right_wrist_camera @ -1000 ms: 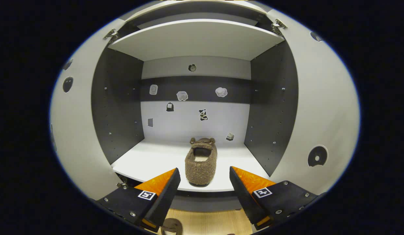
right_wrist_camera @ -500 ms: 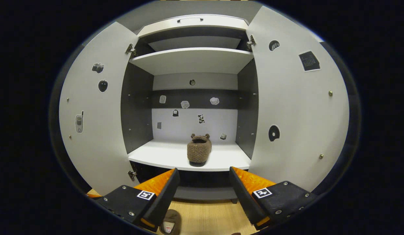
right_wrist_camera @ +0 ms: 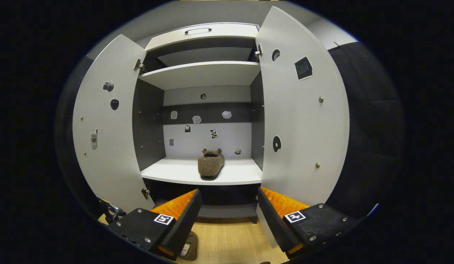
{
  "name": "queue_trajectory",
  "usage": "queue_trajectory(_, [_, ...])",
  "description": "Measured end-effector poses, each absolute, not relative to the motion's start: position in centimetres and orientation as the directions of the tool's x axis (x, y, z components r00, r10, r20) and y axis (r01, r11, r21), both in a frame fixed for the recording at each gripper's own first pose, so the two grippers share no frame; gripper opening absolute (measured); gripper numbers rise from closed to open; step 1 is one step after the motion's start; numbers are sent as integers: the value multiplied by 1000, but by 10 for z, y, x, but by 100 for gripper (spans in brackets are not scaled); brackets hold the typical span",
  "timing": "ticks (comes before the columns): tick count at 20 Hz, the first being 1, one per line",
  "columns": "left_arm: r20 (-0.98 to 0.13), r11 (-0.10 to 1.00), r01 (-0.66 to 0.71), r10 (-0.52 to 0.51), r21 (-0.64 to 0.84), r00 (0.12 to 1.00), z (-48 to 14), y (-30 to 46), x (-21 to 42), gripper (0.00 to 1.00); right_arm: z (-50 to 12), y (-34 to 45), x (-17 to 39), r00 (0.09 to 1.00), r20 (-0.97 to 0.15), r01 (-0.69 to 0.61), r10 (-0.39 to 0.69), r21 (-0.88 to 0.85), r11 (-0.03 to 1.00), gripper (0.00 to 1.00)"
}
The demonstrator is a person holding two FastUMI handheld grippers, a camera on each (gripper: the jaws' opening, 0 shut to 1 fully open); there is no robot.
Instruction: Grab one shoe with the right hand and put it into the shoe cabinet, grab the other shoe with the left hand and put it into the shoe cabinet; then close the right door with the right hand and the left door with the left hand.
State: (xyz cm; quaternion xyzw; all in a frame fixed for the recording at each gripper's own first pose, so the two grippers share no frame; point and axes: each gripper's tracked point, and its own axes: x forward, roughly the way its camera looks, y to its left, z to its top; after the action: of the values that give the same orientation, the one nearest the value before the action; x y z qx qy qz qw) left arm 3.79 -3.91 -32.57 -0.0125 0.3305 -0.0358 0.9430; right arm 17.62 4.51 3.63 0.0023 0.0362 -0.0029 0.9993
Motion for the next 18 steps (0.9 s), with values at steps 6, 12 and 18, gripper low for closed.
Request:
queue_trajectory(6, [-747,996,43,-87,-78,659,-396,-46,40,98,27,29,169,995,-98,27,-25,17,999,94])
queue_trajectory(12, [-807,996,37,-92,-87,583,-424,-51,47,87,21,29,166,993,-114,7,-3,28,1000,94])
queue_trajectory(18, [-842,992,94,-121,-83,526,-435,-67,49,39,20,33,165,992,-119,-28,32,33,999,93])
